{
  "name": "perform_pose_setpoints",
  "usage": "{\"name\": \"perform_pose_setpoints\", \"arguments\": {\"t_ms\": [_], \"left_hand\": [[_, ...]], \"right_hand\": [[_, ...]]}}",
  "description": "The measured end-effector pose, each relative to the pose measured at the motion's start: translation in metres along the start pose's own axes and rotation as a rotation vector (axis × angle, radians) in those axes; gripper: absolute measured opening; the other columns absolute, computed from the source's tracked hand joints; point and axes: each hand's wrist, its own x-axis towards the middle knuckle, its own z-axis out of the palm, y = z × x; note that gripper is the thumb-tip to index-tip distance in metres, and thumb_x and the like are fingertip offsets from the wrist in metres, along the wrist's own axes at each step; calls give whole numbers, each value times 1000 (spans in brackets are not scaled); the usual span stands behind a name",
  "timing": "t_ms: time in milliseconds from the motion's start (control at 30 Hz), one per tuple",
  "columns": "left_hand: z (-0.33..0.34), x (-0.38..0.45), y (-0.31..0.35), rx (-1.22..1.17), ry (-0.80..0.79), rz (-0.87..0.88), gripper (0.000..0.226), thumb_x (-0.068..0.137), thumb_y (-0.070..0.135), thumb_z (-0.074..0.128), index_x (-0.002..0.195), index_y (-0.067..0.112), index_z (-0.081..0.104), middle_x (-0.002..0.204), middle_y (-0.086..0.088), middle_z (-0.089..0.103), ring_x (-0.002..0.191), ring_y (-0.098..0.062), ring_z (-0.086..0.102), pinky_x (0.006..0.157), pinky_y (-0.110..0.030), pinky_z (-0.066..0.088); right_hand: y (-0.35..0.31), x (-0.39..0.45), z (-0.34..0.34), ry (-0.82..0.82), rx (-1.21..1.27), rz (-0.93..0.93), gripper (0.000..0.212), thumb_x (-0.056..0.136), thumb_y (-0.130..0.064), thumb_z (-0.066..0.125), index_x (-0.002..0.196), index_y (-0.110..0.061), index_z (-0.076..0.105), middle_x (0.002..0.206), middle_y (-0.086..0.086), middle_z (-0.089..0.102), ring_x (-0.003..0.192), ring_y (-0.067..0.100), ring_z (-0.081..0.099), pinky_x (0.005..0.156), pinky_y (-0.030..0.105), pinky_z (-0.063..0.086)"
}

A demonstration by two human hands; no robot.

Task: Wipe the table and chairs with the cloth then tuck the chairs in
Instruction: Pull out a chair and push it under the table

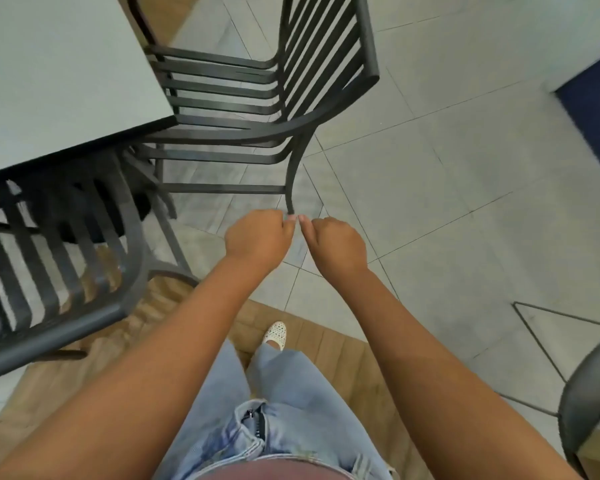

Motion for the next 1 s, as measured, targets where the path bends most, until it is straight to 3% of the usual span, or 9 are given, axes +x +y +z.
{"name": "perform_pose_setpoints", "arguments": {"t_ms": [100,200,300,367,433,500,567,833,1000], "left_hand": [[6,26,26,-11,35,-72,51,102,39,22,79,11,58,74,-7,54,70,-25,49,60,-31,34],[17,55,44,-39,-27,-136,52,103,35,23,95,3,64,93,-17,64,84,-32,57,69,-33,39],[28,80,59,17,-136,-175,46,101,40,29,118,8,56,118,-15,58,108,-34,54,80,-36,40],[36,98,63,-3,-297,-204,55,95,51,38,138,18,33,140,-15,35,124,-37,41,91,-43,39],[43,120,66,-9,-454,-256,83,87,61,46,148,28,0,154,-15,-6,137,-48,12,104,-55,30],[49,141,71,-3,-534,-282,105,80,66,53,144,33,-24,148,-13,-35,136,-52,-14,107,-65,18],[56,159,79,0,-553,-278,116,75,68,58,139,34,-33,143,-12,-44,133,-51,-23,105,-70,13],[86,210,117,-130,-737,-420,119,72,69,61,144,28,-25,150,-14,-31,139,-47,-13,112,-56,8],[100,244,157,-275,-699,-537,107,75,63,62,150,23,-3,156,-13,-9,140,-39,18,110,-49,30]], "right_hand": [[26,28,-5,1,-32,38,49,104,-36,20,65,-13,38,63,5,44,64,23,45,54,28,29],[45,53,-4,-38,41,118,52,104,-33,20,58,-14,33,56,2,41,63,24,45,50,29,26],[64,79,-2,-138,54,148,46,104,-33,26,86,-5,58,88,13,62,81,31,57,61,29,33],[79,98,-1,-246,112,181,41,101,-38,32,120,-8,53,117,16,54,101,34,56,72,33,40],[95,116,0,-424,161,227,55,97,-46,39,144,-20,29,143,17,31,122,39,43,92,43,40],[112,133,0,-566,129,260,73,93,-54,42,150,-32,2,157,14,-2,138,45,19,106,56,28],[129,149,-3,-650,53,257,82,91,-61,40,147,-36,-14,155,10,-23,142,45,-2,109,64,14],[193,210,-10,-798,-19,208,90,87,-65,44,147,-34,-17,154,11,-26,143,41,-10,110,62,4],[235,249,-19,-827,-23,141,85,90,-61,42,149,-32,-13,156,12,-20,144,39,-7,111,62,6]]}}
